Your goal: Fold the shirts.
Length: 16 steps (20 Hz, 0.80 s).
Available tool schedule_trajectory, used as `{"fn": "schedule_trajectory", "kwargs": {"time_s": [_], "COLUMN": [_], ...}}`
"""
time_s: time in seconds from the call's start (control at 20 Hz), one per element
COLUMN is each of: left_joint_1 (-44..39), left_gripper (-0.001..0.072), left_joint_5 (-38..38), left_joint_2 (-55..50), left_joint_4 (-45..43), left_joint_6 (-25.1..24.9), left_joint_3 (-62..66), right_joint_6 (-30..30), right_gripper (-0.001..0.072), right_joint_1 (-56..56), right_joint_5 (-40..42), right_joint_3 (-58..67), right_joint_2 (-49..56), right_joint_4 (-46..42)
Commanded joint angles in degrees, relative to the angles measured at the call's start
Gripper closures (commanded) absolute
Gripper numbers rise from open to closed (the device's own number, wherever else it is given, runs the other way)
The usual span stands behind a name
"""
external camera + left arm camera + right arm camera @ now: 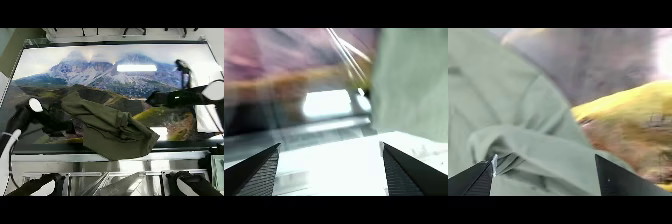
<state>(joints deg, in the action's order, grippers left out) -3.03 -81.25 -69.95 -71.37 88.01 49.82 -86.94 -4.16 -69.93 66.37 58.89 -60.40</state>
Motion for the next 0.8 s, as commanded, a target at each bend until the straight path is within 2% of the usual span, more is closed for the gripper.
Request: {"fn": "schedule_trajectory", "kwargs": {"time_s": [0.0, 0.05, 0.2, 0.5, 0.55, 0.6, 0.75], "left_joint_1": [-5.9, -7.1, -9.1, -9.1, -9.1, -9.1, -9.0], "left_gripper": [0.0071, 0.0127, 0.0126, 0.0138, 0.0445, 0.0687, 0.0694], "left_joint_5": [6.7, 8.4, 11.1, 13.9, 14.6, 15.3, 15.9], "left_joint_2": [4.0, 3.7, -0.2, -10.1, -10.6, -10.6, -7.5], "left_joint_4": [4.7, 5.7, 9.5, 19.1, 19.0, 19.0, 18.2], "left_joint_6": [0.2, 0.1, -0.7, -6.1, -6.3, -7.5, -7.7], "left_joint_3": [-9.3, -10.7, -12.2, -12.2, -12.2, -12.2, -12.2], "right_joint_6": [0.0, 0.0, 0.0, 0.2, 0.2, 0.2, 0.2], "right_gripper": [0.0016, 0.0016, 0.0016, 0.0016, 0.0016, 0.0016, 0.0016], "right_joint_1": [6.3, 6.4, 6.4, 6.4, 6.4, 6.4, 5.4], "right_joint_5": [-1.0, -1.1, -1.1, -1.1, -1.1, -1.2, -5.8], "right_joint_3": [0.1, 0.1, 0.0, 0.0, 0.0, 0.0, -0.1], "right_joint_2": [-3.2, -3.3, -3.2, -3.2, -3.2, -3.1, -1.7], "right_joint_4": [0.3, 0.7, 3.3, 3.2, 3.2, 3.3, 3.8]}}
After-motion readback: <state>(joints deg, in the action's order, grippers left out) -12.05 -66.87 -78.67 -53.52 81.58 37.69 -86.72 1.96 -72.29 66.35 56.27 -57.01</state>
